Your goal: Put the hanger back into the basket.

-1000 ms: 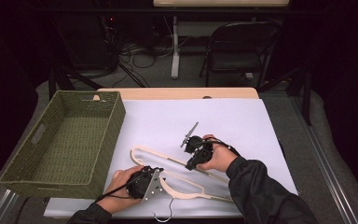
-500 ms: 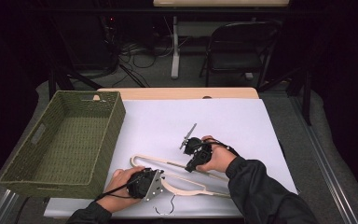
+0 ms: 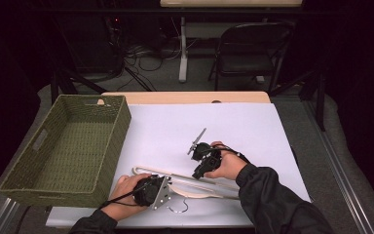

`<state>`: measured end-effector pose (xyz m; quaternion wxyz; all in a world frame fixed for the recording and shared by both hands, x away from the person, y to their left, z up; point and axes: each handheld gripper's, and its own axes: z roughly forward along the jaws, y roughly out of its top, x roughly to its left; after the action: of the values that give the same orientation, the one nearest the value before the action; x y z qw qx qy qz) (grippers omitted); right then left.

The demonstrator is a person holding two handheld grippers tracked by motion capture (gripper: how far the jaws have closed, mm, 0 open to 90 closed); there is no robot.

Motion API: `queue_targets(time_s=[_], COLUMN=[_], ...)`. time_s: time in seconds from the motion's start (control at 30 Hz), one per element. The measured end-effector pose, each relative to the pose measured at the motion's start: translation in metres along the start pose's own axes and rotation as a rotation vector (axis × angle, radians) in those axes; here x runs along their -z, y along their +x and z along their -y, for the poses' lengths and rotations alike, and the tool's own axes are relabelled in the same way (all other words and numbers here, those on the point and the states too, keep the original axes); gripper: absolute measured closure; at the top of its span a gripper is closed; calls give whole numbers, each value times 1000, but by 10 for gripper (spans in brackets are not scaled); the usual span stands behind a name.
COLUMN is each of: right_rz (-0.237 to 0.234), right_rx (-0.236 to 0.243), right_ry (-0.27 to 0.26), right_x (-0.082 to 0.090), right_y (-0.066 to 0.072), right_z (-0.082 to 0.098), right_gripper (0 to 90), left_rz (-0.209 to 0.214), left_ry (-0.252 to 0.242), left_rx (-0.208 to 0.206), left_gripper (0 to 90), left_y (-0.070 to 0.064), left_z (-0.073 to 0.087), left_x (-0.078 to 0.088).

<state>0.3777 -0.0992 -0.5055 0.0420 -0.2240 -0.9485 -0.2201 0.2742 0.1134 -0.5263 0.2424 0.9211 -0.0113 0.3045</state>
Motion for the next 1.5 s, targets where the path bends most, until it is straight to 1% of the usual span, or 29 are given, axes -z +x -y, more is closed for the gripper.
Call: queue_targets(time_s=[0.03,0.1,0.17,0.3,0.5,0.53,0.57,0.67,0.7,0.73,0.9,0.93,0.97,1.0,1.03,1.07,1.1,1.13,1.17,1.2,1.23,1.27,1.3,1.33,1.37,1.4,1.43,1.47,1.5], right_rz=[7,28,34,71,106,115,149,163,169,177,205,203,209,230,224,224,238,240,244,258,270,270,287,287,286,294,298,302,307], right_rx=[-6,-9,-13,-42,-54,-52,-37,-35,-36,-48,-65,-67,-77,-88,-91,-91,-105,-107,-113,-123,-130,-130,-141,-141,-149,-158,-160,-166,-164], right_ry=[-45,-83,-99,-149,-222,-228,-220,-237,-222,-255,-270,-226,-224,-334,-240,-240,-334,-308,-306,-308,-313,-313,-350,-350,-308,-329,-329,-316,-327], right_x=[9,16,20,34,50,52,56,62,66,69,72,77,80,74,85,85,80,83,84,86,86,86,88,88,92,95,96,97,97], right_y=[1,0,-1,-5,-3,-3,-2,-3,-4,-5,-8,-10,-10,-12,-14,-14,-14,-15,-16,-18,-19,-19,-21,-21,-22,-24,-24,-25,-26], right_z=[1,4,5,13,19,20,20,21,22,24,29,30,31,33,35,35,37,39,40,44,46,46,49,49,51,55,57,58,60], right_gripper=[700,686,678,637,602,601,601,601,600,598,590,590,590,590,591,591,590,590,588,586,585,585,584,584,584,583,583,583,583], left_rz=[-4,-6,-2,-22,-23,-21,-19,-20,-20,-19,-19,-21,-24,-24,-17,-17,-16,-15,-16,-18,-18,-15,-19,-24,-22,-19,-19,-23,-27], left_ry=[3,15,23,44,65,67,69,71,75,83,92,98,101,105,110,110,112,115,120,122,122,122,122,122,129,128,128,131,126], left_rx=[-4,-16,-22,-29,-8,-2,7,12,19,26,49,55,63,72,103,103,116,125,138,171,171,190,210,229,244,282,282,316,339], left_gripper=[814,821,826,855,872,873,873,873,873,873,873,873,873,873,874,873,873,873,873,874,874,874,873,873,874,874,874,874,874], left_y=[1,4,5,6,12,12,12,13,14,15,20,21,23,25,30,30,32,35,38,44,44,47,50,53,57,64,64,71,74], left_z=[-1,-2,-3,-6,-8,-8,-9,-10,-10,-11,-13,-14,-14,-15,-15,-15,-15,-15,-15,-14,-14,-13,-13,-12,-11,-11,-11,-11,-11], left_x=[0,2,3,4,6,6,5,5,5,5,3,3,2,1,-2,-2,-4,-6,-8,-11,-11,-12,-14,-15,-16,-18,-18,-21,-23])
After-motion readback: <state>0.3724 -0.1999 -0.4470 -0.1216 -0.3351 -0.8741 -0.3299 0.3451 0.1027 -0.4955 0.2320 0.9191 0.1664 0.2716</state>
